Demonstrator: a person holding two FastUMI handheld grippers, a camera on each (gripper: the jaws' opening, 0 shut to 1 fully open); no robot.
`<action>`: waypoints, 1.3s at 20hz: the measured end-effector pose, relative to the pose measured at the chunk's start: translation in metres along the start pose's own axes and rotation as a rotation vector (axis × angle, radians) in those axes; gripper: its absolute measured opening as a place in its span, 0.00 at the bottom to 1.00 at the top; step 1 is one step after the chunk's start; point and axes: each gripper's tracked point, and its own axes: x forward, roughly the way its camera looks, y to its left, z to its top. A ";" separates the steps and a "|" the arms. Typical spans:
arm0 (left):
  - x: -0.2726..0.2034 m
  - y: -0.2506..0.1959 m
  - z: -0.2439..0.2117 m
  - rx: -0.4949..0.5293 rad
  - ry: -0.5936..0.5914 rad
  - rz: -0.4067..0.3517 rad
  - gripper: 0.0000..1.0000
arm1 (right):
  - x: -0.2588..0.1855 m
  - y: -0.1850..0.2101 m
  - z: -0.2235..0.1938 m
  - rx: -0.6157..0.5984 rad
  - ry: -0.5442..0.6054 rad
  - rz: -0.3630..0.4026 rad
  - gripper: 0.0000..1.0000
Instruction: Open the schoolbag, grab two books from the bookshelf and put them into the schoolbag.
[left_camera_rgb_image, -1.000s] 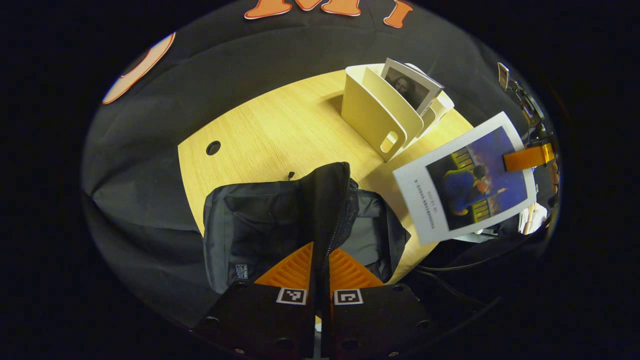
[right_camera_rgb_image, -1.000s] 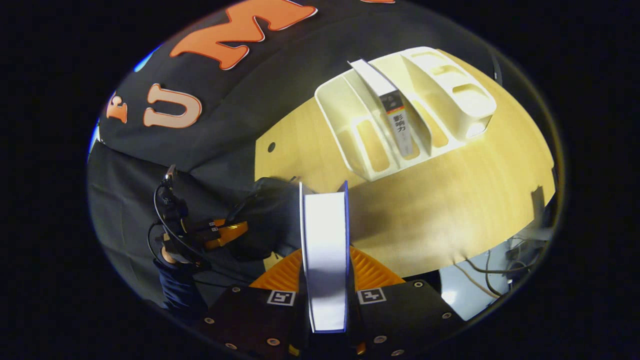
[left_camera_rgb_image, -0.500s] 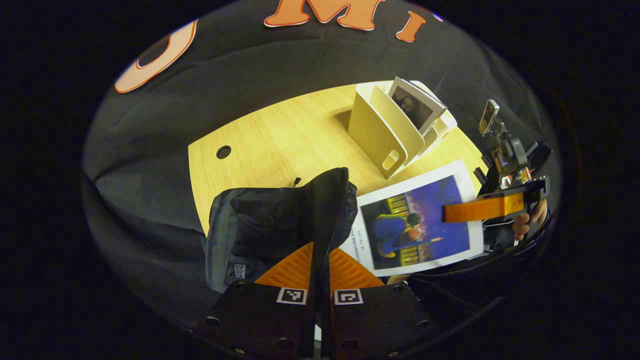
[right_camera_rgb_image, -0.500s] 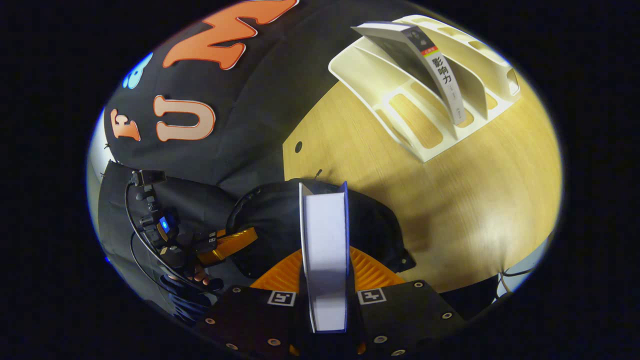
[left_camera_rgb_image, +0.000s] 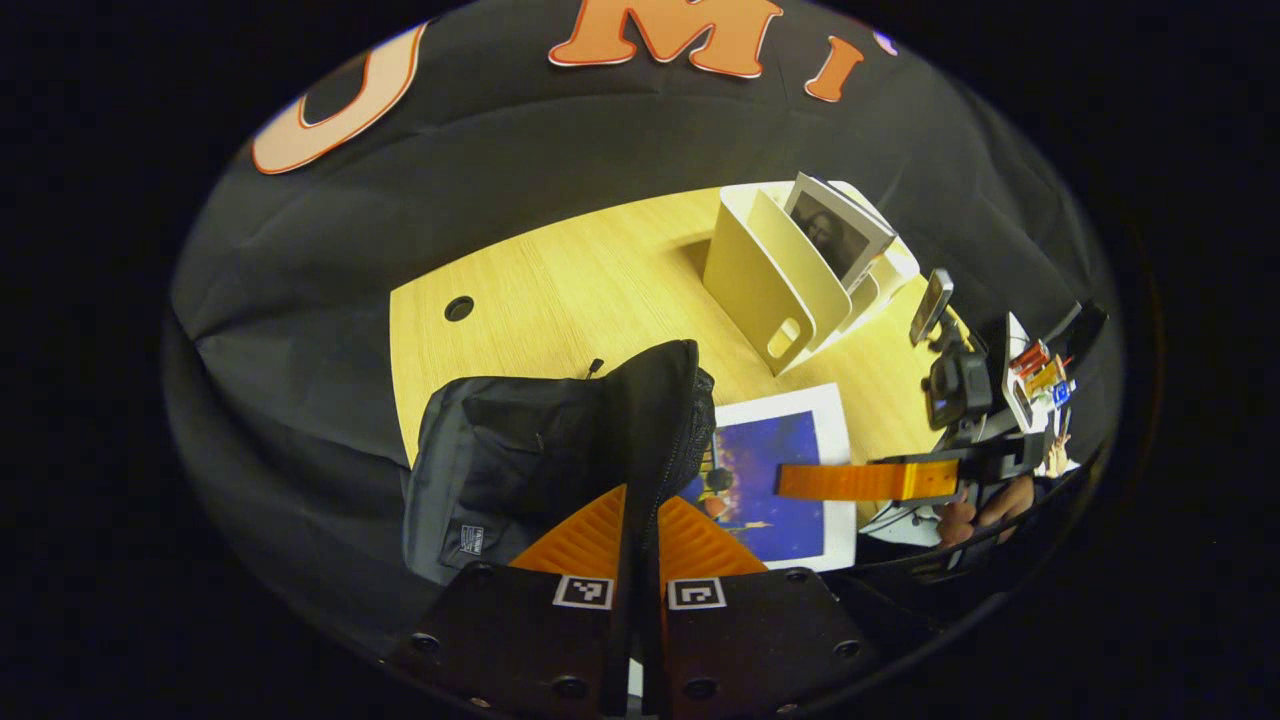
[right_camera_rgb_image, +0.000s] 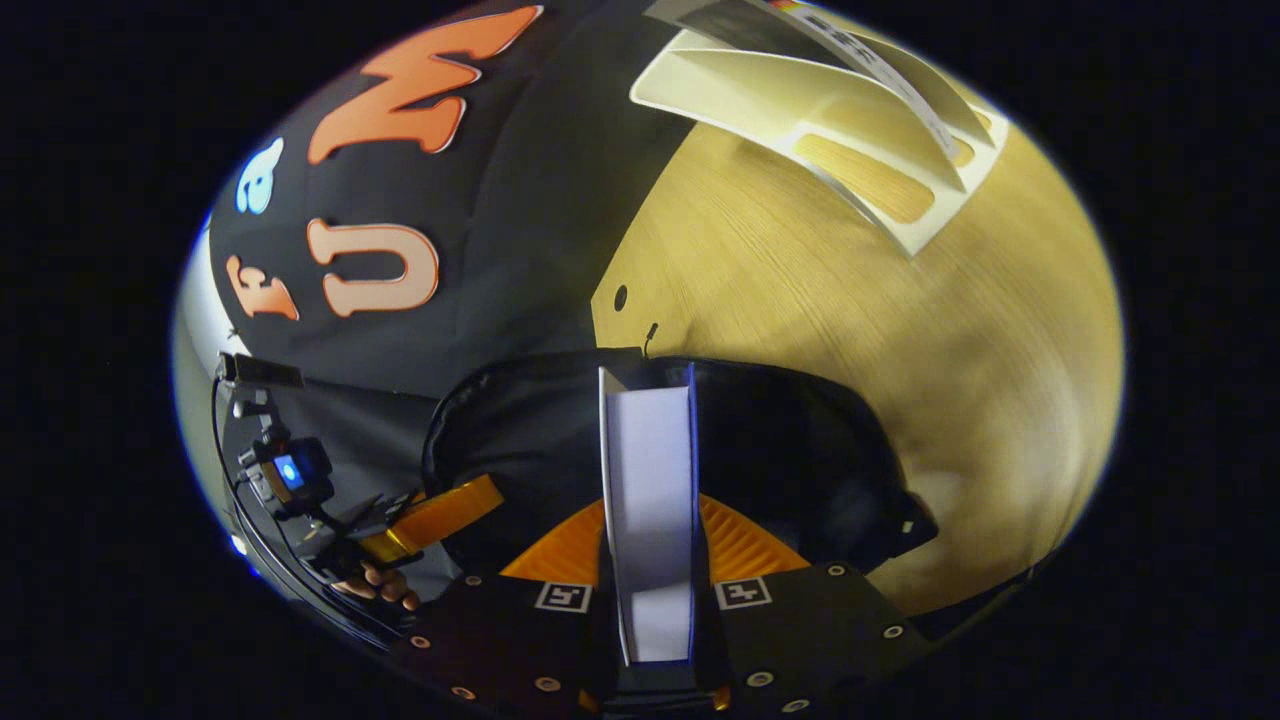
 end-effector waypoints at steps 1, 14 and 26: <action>-0.001 0.000 0.000 -0.012 -0.005 0.002 0.06 | 0.006 -0.004 -0.003 0.016 0.001 0.011 0.30; 0.007 -0.023 -0.009 -0.022 -0.031 -0.008 0.06 | 0.085 -0.017 -0.036 0.055 0.014 0.076 0.33; 0.014 -0.016 -0.021 -0.030 -0.029 0.029 0.06 | -0.004 -0.069 -0.001 -0.241 0.205 -0.170 0.98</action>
